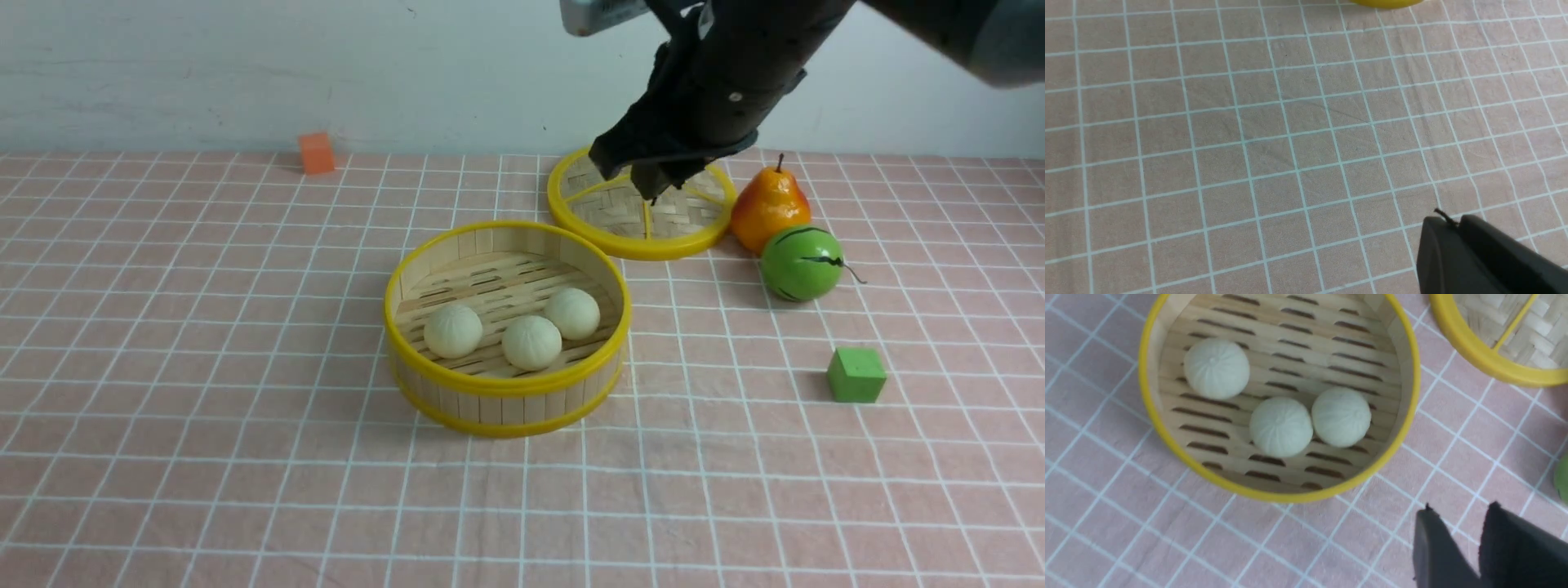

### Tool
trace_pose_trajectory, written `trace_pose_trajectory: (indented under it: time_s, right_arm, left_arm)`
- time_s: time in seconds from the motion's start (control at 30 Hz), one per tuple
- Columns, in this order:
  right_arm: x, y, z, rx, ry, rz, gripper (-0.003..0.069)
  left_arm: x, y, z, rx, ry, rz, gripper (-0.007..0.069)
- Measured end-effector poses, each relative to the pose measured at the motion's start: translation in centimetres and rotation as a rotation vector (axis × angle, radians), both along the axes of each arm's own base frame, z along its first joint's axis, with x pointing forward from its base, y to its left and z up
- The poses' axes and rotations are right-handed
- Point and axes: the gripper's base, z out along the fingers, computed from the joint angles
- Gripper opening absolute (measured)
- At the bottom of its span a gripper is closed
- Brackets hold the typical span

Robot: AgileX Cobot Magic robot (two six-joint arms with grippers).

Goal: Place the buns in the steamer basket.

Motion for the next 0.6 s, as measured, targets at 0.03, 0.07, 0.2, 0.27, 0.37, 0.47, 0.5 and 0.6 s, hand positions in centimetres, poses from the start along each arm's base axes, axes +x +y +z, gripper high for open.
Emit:
trace_pose_trajectory:
  time_s: [0.03, 0.07, 0.2, 0.27, 0.37, 0.47, 0.5, 0.6]
  right_arm:
    - [-0.8, -0.3, 0.8, 0.011, -0.003, 0.017, 0.0099]
    - [-1.8, -0.6, 1.6, 0.023, -0.009, 0.035, 0.0052]
    - [-6.3, -2.6, 4.1, 0.087, -0.044, 0.080, -0.0020]
    - [-8.0, -3.4, 4.5, 0.119, -0.077, 0.084, -0.0020]
    - [-12.0, -5.7, 5.7, 0.188, -0.198, 0.081, -0.0020]
    - [-16.2, -8.0, 5.2, 0.258, -0.308, 0.071, -0.0020]
    - [-17.1, -8.5, 4.8, 0.274, -0.330, 0.068, -0.0020]
    - [-19.5, -9.9, 3.6, 0.300, -0.377, 0.062, -0.0018]
  left_arm:
    - [0.0, 0.0, 0.0, 0.000, 0.000, 0.000, 0.0039]
    - [0.0, 0.0, 0.0, 0.000, 0.000, 0.000, 0.0040]
    - [0.0, 0.0, 0.0, 0.000, 0.000, 0.000, 0.0047]
    - [0.0, 0.0, 0.0, 0.000, 0.000, 0.000, 0.0050]
    - [0.0, 0.0, 0.0, 0.000, 0.000, 0.000, 0.0054]
    - [0.0, 0.0, 0.0, 0.000, 0.000, 0.000, 0.0057]
    - [0.0, 0.0, 0.0, 0.000, 0.000, 0.000, 0.0057]
    - [0.0, 0.0, 0.0, -0.001, -0.001, 0.000, 0.0058]
